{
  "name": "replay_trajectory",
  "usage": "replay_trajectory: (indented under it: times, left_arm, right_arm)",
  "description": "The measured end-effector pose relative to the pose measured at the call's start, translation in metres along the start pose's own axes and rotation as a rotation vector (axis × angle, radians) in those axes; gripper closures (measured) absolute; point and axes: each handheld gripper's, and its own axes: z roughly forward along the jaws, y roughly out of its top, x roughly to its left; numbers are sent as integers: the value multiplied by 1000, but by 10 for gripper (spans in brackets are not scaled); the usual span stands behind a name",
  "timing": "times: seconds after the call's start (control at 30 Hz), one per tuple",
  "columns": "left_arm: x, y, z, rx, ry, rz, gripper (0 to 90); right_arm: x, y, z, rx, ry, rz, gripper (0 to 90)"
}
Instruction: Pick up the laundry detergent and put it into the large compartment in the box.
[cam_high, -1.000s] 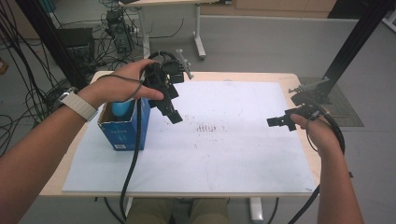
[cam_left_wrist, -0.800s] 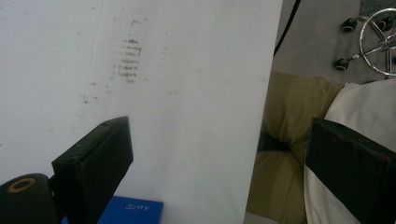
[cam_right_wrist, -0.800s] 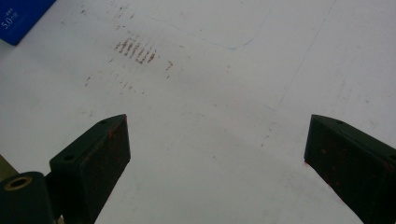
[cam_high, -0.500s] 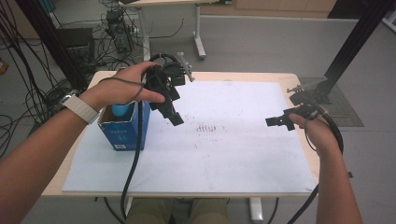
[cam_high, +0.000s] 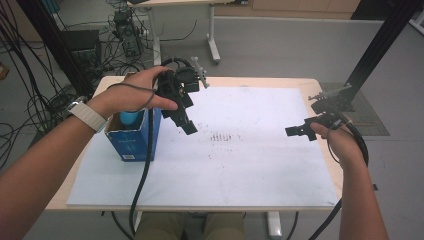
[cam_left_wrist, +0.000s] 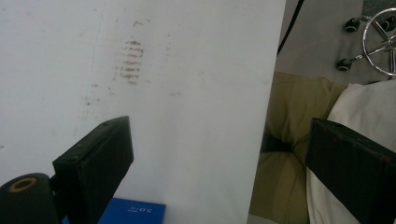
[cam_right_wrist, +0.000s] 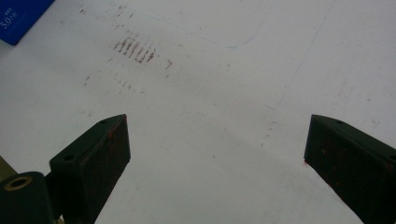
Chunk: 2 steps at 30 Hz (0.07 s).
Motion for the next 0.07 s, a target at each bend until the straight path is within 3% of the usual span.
replay_trajectory:
  times: [0.07]
  left_arm:
    - [0, 0, 0, 0, 0, -1, 86]
  right_arm:
    - [-1, 0, 0, -1, 0, 1, 68]
